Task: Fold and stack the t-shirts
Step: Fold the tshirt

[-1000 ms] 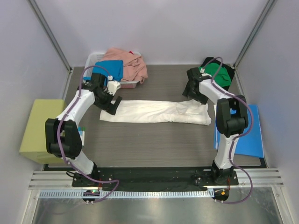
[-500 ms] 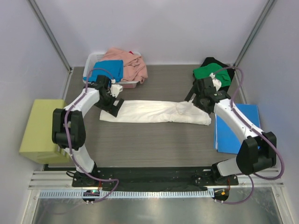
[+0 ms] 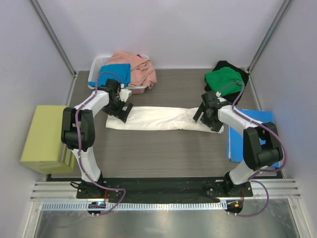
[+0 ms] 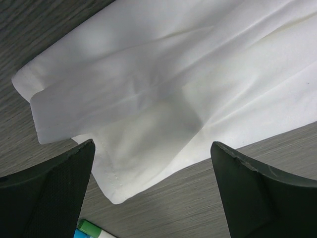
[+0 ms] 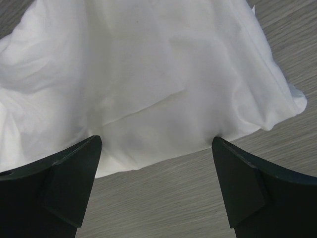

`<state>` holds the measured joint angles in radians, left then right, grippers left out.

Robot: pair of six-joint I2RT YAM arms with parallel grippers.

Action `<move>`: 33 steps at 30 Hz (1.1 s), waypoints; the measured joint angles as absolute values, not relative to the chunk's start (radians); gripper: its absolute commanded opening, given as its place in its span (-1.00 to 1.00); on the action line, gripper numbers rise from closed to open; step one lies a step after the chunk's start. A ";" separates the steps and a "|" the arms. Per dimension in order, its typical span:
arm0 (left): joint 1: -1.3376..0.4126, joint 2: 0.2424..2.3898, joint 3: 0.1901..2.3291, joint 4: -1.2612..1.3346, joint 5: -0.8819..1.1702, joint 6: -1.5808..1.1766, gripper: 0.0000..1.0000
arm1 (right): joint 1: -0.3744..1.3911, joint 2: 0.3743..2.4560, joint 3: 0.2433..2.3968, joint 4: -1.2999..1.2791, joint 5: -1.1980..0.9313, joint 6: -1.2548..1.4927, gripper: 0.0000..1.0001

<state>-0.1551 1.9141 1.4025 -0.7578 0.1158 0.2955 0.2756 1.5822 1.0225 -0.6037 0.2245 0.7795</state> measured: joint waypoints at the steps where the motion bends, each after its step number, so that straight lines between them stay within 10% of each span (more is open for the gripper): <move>1: -0.155 1.911 1.398 -0.755 0.116 0.297 1.00 | 0.276 1.596 1.023 -0.600 0.226 0.780 1.00; 22: 0.064 1.641 0.954 -0.677 0.088 0.426 1.00 | 0.160 1.697 1.028 -0.619 0.273 0.725 1.00; 33: 0.080 1.596 1.217 -0.830 0.263 0.377 0.99 | 0.144 1.698 1.050 -0.638 0.236 0.701 0.99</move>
